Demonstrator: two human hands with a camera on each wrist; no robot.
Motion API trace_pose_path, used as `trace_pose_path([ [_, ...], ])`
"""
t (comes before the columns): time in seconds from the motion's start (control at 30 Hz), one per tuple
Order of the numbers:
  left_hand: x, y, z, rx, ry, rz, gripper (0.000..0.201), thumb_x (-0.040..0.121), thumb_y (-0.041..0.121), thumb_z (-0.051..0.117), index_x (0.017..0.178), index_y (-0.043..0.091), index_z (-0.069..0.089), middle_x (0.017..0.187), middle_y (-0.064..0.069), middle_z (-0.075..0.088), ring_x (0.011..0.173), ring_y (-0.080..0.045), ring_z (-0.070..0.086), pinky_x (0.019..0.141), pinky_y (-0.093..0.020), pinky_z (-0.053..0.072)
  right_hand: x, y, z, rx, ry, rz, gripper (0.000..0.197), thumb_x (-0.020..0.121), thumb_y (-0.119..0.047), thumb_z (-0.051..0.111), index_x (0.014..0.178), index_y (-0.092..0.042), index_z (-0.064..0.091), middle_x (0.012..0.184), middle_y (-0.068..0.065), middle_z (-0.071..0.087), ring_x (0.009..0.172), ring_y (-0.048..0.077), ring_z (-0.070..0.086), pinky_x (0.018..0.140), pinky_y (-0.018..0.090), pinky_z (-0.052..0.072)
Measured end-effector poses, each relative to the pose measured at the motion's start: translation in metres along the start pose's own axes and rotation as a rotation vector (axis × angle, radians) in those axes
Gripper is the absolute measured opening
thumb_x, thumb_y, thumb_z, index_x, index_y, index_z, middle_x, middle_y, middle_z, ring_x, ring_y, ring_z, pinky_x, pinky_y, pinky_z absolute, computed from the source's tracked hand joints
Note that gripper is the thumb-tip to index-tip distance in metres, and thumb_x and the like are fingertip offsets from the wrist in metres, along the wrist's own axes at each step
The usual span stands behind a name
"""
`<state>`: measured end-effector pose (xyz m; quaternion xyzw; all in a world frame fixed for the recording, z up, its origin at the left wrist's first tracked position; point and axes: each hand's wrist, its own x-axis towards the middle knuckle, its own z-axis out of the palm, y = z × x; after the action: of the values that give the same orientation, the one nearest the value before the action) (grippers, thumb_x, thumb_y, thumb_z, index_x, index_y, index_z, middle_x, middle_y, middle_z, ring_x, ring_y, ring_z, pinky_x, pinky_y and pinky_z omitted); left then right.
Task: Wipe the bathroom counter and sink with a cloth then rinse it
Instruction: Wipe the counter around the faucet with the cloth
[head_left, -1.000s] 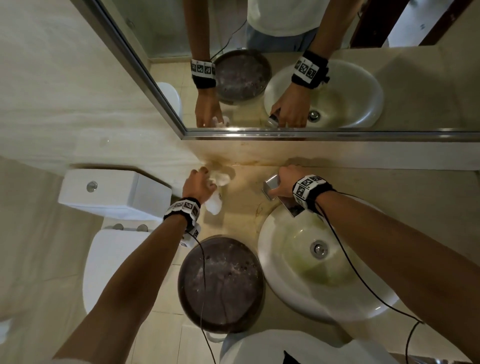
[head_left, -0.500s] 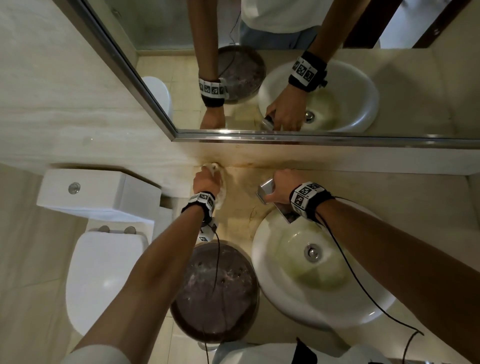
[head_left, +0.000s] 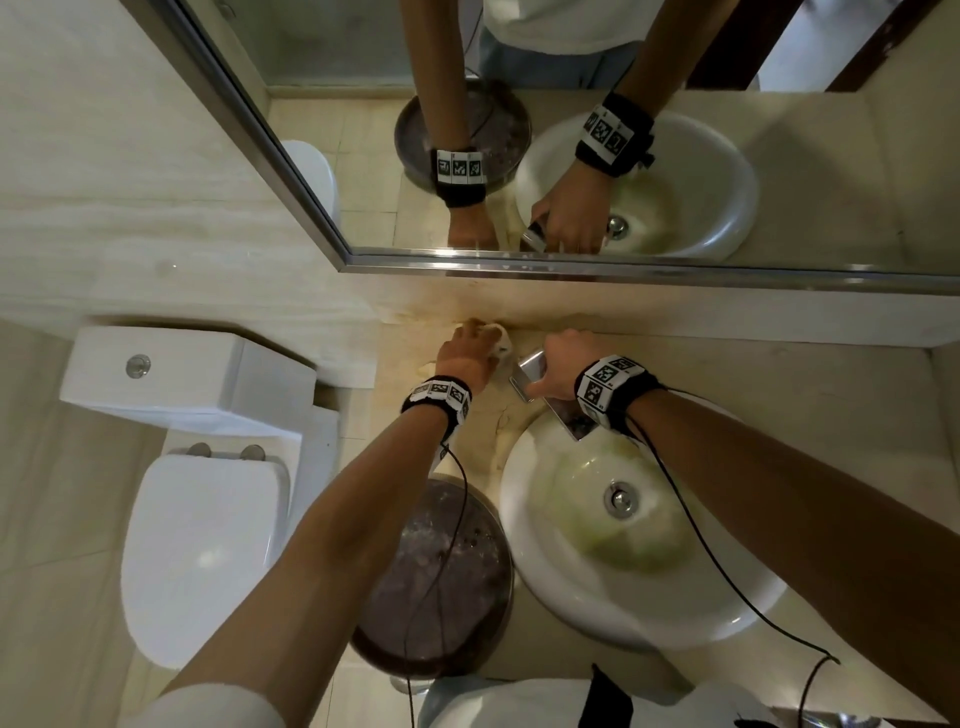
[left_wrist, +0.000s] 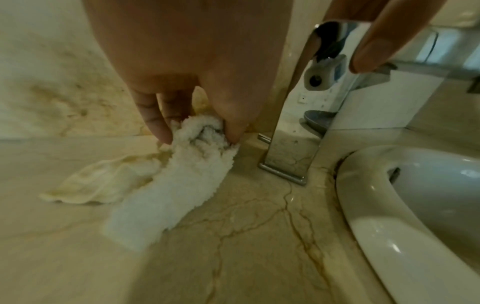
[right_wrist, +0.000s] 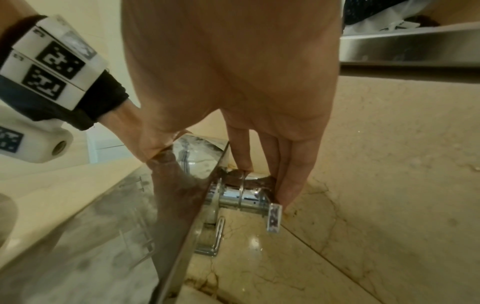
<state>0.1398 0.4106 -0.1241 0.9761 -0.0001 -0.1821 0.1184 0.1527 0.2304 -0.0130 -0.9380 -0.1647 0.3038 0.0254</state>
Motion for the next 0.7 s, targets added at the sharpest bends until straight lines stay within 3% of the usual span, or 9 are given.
trace_pose_path([
  [0.13, -0.004, 0.003, -0.003, 0.06, -0.043, 0.134, 0.046, 0.092, 0.035, 0.061, 0.136, 0.035, 0.048, 0.138, -0.007, 0.041, 0.124, -0.03, 0.044, 0.096, -0.044, 0.046, 0.0, -0.002, 0.0, 0.0, -0.013, 0.016, 0.046, 0.068, -0.059, 0.079, 0.074, -0.022, 0.052, 0.087, 0.005, 0.066, 0.076, 0.023, 0.061, 0.07, 0.032, 0.055],
  [0.23, -0.014, 0.004, -0.001, 0.098, -0.072, 0.18, 0.045, 0.094, 0.035, 0.057, 0.138, 0.042, 0.047, 0.137, -0.005, 0.042, 0.127, -0.029, 0.038, 0.101, -0.045, 0.04, -0.002, -0.003, -0.004, -0.007, -0.009, 0.019, 0.048, 0.067, -0.059, 0.078, 0.086, -0.02, 0.058, 0.085, 0.002, 0.06, 0.076, 0.023, 0.058, 0.065, 0.03, 0.048],
  [0.37, -0.032, -0.006, 0.002, 0.101, -0.086, 0.166, 0.052, 0.091, 0.03, 0.06, 0.139, 0.041, 0.046, 0.144, -0.007, 0.038, 0.126, -0.031, 0.04, 0.1, -0.048, 0.043, -0.007, -0.002, -0.005, -0.008, -0.018, 0.019, 0.048, 0.068, -0.059, 0.078, 0.088, -0.021, 0.058, 0.086, 0.002, 0.057, 0.077, 0.024, 0.057, 0.063, 0.029, 0.044],
  [0.47, -0.043, -0.02, -0.001, 0.141, -0.105, 0.163, 0.057, 0.086, 0.03, 0.067, 0.139, 0.032, 0.046, 0.144, -0.009, 0.038, 0.124, -0.034, 0.048, 0.097, -0.048, 0.05, -0.008, -0.003, -0.004, -0.004, -0.02, 0.021, 0.044, 0.068, -0.057, 0.079, 0.086, -0.021, 0.059, 0.087, 0.003, 0.059, 0.077, 0.024, 0.057, 0.064, 0.029, 0.046],
  [0.57, -0.051, -0.037, -0.017, -0.023, 0.006, 0.08, 0.053, 0.084, 0.028, 0.067, 0.133, 0.027, 0.049, 0.129, -0.008, 0.047, 0.111, -0.031, 0.056, 0.091, -0.044, 0.053, -0.008, -0.004, -0.004, 0.002, -0.022, 0.021, 0.041, 0.071, -0.055, 0.079, 0.085, -0.021, 0.061, 0.089, 0.004, 0.064, 0.077, 0.023, 0.059, 0.065, 0.029, 0.048],
  [0.7, -0.048, -0.064, -0.043, -0.145, 0.251, -0.17, 0.049, 0.087, 0.027, 0.059, 0.134, 0.025, 0.048, 0.119, -0.013, 0.052, 0.102, -0.035, 0.057, 0.082, -0.044, 0.054, -0.007, -0.004, -0.003, -0.002, -0.021, 0.016, 0.043, 0.071, -0.056, 0.079, 0.09, -0.02, 0.065, 0.086, 0.003, 0.062, 0.077, 0.023, 0.061, 0.064, 0.028, 0.05],
])
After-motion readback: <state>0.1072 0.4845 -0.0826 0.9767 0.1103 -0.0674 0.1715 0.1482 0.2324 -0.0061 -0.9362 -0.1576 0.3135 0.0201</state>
